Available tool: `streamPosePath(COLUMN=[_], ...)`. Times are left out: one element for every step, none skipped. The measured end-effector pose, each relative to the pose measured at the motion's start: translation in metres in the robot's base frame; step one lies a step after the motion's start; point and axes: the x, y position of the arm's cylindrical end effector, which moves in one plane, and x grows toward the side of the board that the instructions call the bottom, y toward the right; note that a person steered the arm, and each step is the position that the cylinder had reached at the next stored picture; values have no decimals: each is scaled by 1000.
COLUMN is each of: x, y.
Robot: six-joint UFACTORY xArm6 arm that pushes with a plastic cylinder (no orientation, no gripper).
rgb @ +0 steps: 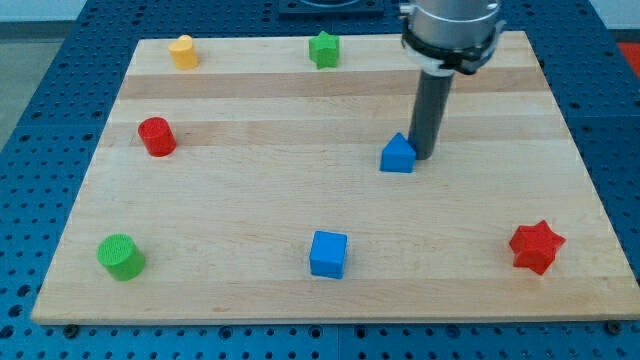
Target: Move the blue triangle to right side of he green circle
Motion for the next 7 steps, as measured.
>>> streamPosePath(x=[10, 14, 14, 14, 20, 31, 41], y=[-27, -56, -84, -98, -107, -123, -144])
